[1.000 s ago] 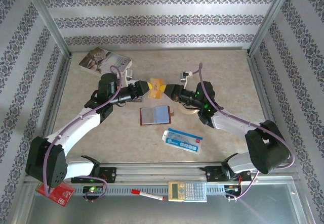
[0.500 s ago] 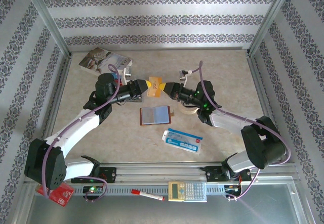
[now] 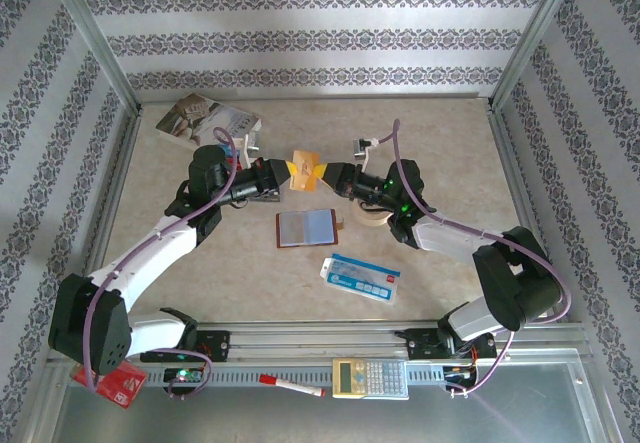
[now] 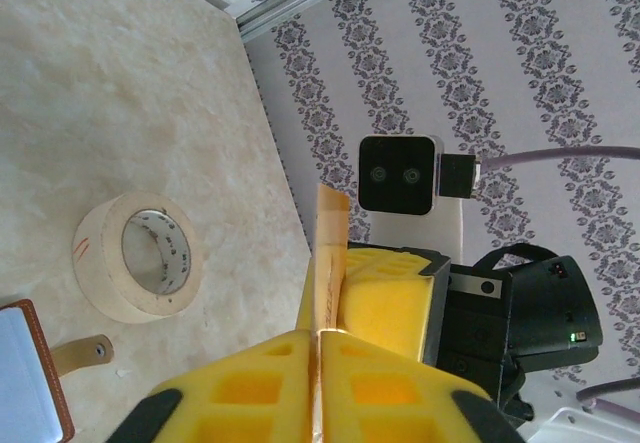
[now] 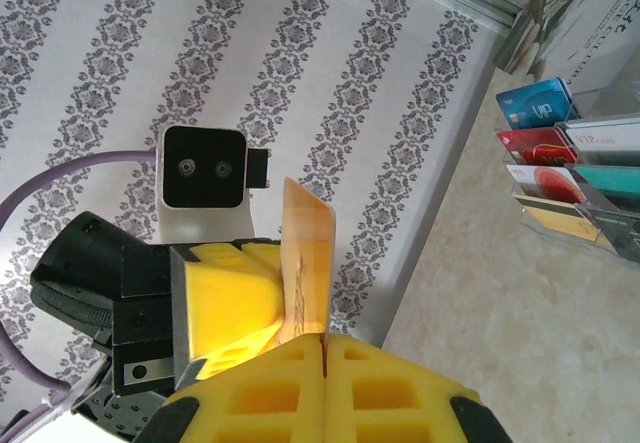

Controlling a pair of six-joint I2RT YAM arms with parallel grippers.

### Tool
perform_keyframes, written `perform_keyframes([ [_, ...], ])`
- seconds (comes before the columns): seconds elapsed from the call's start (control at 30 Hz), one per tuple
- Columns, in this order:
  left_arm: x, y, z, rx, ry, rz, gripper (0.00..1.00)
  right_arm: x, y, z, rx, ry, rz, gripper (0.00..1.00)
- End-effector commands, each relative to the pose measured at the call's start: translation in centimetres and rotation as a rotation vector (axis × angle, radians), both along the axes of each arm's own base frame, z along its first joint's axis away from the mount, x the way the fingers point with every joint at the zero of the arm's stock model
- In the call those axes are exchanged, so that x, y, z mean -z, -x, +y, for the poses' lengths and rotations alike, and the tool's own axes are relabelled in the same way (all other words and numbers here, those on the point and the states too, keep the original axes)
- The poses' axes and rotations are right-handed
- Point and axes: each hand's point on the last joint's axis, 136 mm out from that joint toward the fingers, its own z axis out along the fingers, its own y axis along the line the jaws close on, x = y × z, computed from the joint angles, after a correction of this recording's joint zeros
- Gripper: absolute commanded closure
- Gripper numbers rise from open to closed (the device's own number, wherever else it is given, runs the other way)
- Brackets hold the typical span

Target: Take the credit cards out of the card holder

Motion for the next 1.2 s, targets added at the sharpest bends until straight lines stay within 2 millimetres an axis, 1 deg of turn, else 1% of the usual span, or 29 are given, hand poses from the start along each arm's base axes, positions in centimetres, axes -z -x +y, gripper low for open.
perform_keyframes([
  [0.0, -1.3, 0.5, -0.6, 0.045, 0.015, -0.069, 0.96, -0.8, -0.1, 0.1, -0.012, -0.019, -0.031, 1.00],
  [0.03, -1.2, 0.5, -0.6, 0.044, 0.010, -0.071, 1.00, -0.7, -0.1, 0.0, -0.009, -0.017, -0.031, 1.00],
  [0.1, -0.9, 0.4, -0.5, 0.039, -0.006, -0.072, 1.00, -0.4, -0.3, -0.2, -0.001, -0.011, -0.023, 0.99],
  [0.13, -0.7, 0.4, -0.4, 0.036, -0.020, -0.075, 1.00, -0.1, -0.5, -0.4, 0.005, -0.004, -0.013, 0.92],
  [0.23, 0.4, 0.2, 0.2, 0.007, -0.089, -0.071, 1.00, 0.8, -0.9, -1.0, 0.021, 0.020, 0.041, 0.64],
  [0.27, 0.8, 0.1, 0.6, -0.007, -0.122, -0.075, 1.00, 1.2, -1.1, -1.3, 0.034, 0.027, 0.054, 0.59],
  [0.4, 2.5, -0.3, 2.2, -0.072, -0.263, -0.066, 1.00, 2.8, -1.4, -2.5, 0.093, 0.090, 0.100, 0.43],
  [0.47, 3.2, -0.4, 3.2, -0.103, -0.342, -0.066, 1.00, 4.3, -1.6, -3.5, 0.137, 0.139, 0.139, 0.36],
  [0.57, 3.6, -0.6, 4.5, -0.132, -0.453, -0.081, 1.00, 6.2, -1.7, -5.0, 0.194, 0.220, 0.173, 0.30],
  [0.73, 4.0, -1.6, 6.8, -0.171, -0.673, -0.147, 1.00, 8.7, -1.4, -7.3, 0.279, 0.366, 0.184, 0.19],
  [0.83, 4.0, -2.2, 7.5, -0.115, -0.809, -0.235, 1.00, 9.4, -1.0, -8.2, 0.296, 0.424, 0.163, 0.13],
  [0.9, 3.8, -2.3, 7.1, -0.032, -0.831, -0.329, 1.00, 9.7, -0.8, -8.6, 0.303, 0.447, 0.144, 0.08],
  [0.97, 3.5, -2.8, 7.3, 0.009, -0.860, -0.395, 1.00, 9.9, -0.6, -9.1, 0.314, 0.467, 0.133, 0.03],
  [1.0, 3.5, -2.9, 7.6, 0.030, -0.881, -0.410, 1.00, 10.0, -0.6, -9.3, 0.319, 0.474, 0.131, 0.02],
  [1.1, 4.4, -3.4, 8.7, 0.117, -0.998, -0.440, 1.00, 9.9, -0.4, -9.9, 0.323, 0.486, 0.118, 0.02],
  [1.17, 5.6, -3.3, 9.2, 0.213, -1.038, -0.466, 1.00, 9.9, -0.3, -10.4, 0.330, 0.498, 0.117, 0.02],
])
